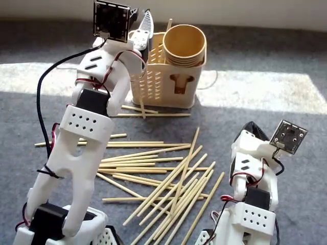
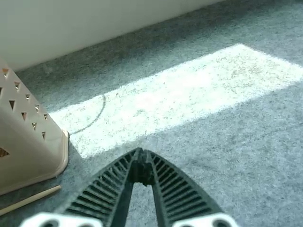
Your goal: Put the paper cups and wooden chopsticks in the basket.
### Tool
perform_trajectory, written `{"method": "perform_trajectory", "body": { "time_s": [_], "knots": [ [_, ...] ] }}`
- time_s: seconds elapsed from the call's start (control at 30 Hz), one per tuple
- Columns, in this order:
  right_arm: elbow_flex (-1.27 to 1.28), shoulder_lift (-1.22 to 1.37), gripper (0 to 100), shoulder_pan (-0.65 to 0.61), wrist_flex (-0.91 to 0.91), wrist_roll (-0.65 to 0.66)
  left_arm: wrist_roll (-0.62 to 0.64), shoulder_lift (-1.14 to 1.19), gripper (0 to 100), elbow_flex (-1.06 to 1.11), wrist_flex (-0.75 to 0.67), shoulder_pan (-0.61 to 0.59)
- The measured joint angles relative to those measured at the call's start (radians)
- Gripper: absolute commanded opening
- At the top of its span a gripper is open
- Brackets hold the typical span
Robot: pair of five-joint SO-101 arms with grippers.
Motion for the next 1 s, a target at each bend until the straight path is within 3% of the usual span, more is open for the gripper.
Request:
{"method": "perform_trajectory", "body": {
  "time_s": [0.3, 0.67, 0.83, 1.0],
  "knots": [
    [0.0, 0.0, 0.6, 0.0, 0.0, 0.0, 0.0, 0.0, 9, -0.014, 0.049, -0.002],
    [0.0, 0.0, 0.6, 0.0, 0.0, 0.0, -0.008, -0.057, 15, -0.147, 0.634, -0.235],
    [0.0, 0.0, 0.6, 0.0, 0.0, 0.0, -0.15, -0.057, 12, -0.147, 0.81, -0.316],
    [0.0, 0.0, 0.6, 0.0, 0.0, 0.0, -0.399, -0.057, 11, -0.14, 0.996, -0.319]
  ]
}}
